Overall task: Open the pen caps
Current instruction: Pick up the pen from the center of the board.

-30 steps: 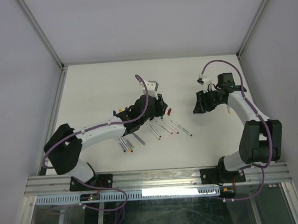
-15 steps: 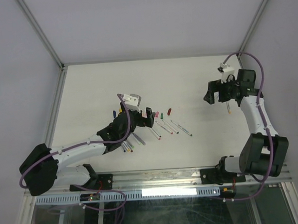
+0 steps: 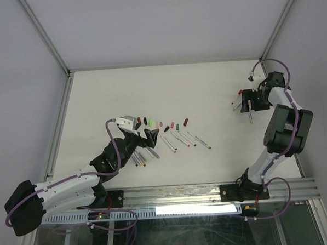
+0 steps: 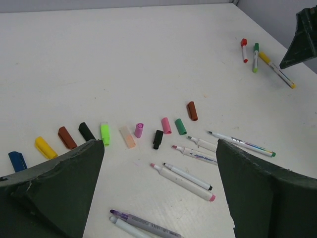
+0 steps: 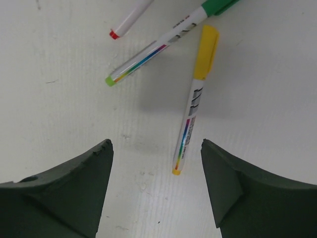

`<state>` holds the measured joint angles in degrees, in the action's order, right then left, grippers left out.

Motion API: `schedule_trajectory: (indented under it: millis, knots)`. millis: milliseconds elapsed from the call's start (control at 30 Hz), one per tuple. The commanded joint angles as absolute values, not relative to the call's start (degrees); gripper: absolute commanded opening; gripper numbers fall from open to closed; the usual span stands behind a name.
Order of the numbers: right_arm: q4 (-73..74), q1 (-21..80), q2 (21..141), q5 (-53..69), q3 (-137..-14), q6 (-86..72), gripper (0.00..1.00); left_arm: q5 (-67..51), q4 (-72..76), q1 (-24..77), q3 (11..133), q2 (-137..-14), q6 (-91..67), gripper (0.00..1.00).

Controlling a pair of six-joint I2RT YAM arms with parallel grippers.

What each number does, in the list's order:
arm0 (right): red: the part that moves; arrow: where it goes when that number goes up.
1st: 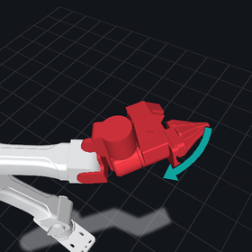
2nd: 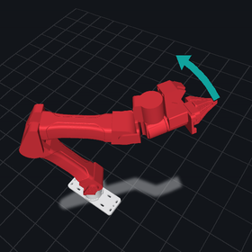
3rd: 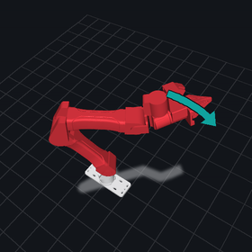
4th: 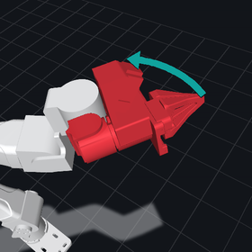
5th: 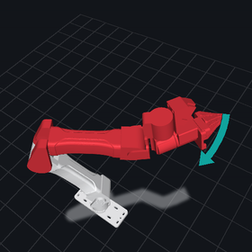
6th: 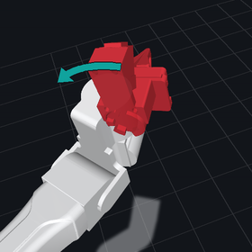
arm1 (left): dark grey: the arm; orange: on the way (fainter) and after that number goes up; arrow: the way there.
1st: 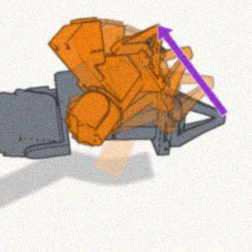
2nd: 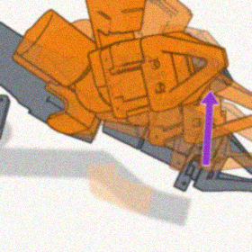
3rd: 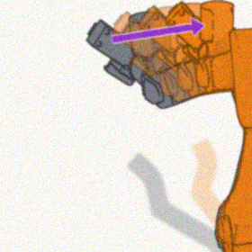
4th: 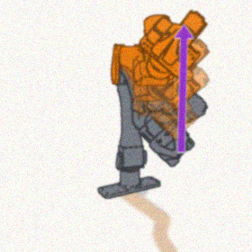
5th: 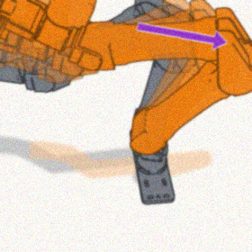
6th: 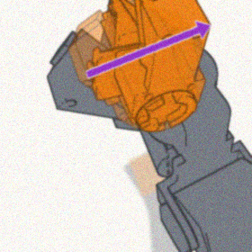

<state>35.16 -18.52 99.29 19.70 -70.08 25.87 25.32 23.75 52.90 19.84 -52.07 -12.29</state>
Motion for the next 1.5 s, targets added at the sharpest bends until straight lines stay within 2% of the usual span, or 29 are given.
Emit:
schedule_trajectory:
  millis: [0,233,567,700,900,1067,1467]
  knots:
    - [37.19,-18.37,103.34,12.46,-76.48,27.27,0.71,26.32,28.9,53.0,18.32,-48.89,-10.59,0.99]
    - [38.81,-18.3,109.1,8.68,-79.05,27.72,0.6,26.67,28.74,53.0,17.89,-48.52,-10.82,0.99]
    - [37.69,-16.26,109.56,6.82,-76.26,28.36,0.52,27.26,28.65,53.0,18.27,-49.83,-11.12,0.99]
    - [37.24,-15.5,109.94,5.17,-74.93,28.69,0.43,27.56,28.65,53.0,18.28,-49.69,-11.22,0.99]
    - [36.04,-15.09,109.52,2.57,-72.21,29.18,0.16,27.16,28.67,53.0,18.31,-49.8,-11.53,0.99]
    - [36.69,-15.25,109.01,3.25,-71.39,29.05,0.0,26.29,28.57,53.0,18.63,-49.51,-11.97,0.99]
    - [37.83,-16.35,106.26,9.22,-69.85,29.09,0.0,22.07,29.95,53.0,18.85,-50.09,-15.03,0.99]
